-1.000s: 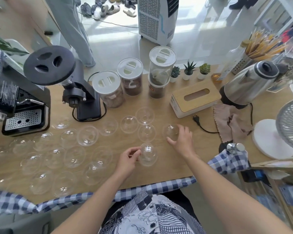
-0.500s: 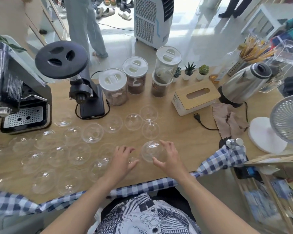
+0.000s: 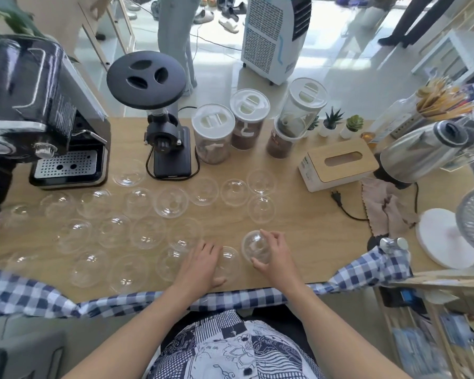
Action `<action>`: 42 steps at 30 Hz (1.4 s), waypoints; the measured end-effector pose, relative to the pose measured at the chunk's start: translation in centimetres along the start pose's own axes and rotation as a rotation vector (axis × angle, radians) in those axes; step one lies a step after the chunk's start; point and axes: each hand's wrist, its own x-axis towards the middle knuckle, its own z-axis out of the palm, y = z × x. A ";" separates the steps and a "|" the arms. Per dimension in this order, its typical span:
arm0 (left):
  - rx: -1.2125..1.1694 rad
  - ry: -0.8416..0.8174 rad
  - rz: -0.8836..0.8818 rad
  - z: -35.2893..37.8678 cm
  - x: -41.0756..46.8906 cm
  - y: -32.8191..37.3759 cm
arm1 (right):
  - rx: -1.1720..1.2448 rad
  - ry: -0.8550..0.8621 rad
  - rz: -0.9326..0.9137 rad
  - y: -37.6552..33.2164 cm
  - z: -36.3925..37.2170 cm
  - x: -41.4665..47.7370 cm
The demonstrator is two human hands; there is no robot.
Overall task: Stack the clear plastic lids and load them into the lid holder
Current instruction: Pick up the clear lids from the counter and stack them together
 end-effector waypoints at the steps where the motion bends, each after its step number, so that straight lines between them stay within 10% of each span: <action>1: -0.025 0.010 -0.005 -0.1 0.0 0.1 | -0.001 -0.002 0.001 0.0 0.1 0.0; 18: -0.425 0.178 -0.099 -2.7 2.6 2.7 | 0.076 0.120 -0.067 -1.4 -3.9 3.6; 42: -0.255 0.041 -0.136 -1.4 6.6 3.5 | -0.065 -0.077 -0.050 -1.2 -5.6 10.6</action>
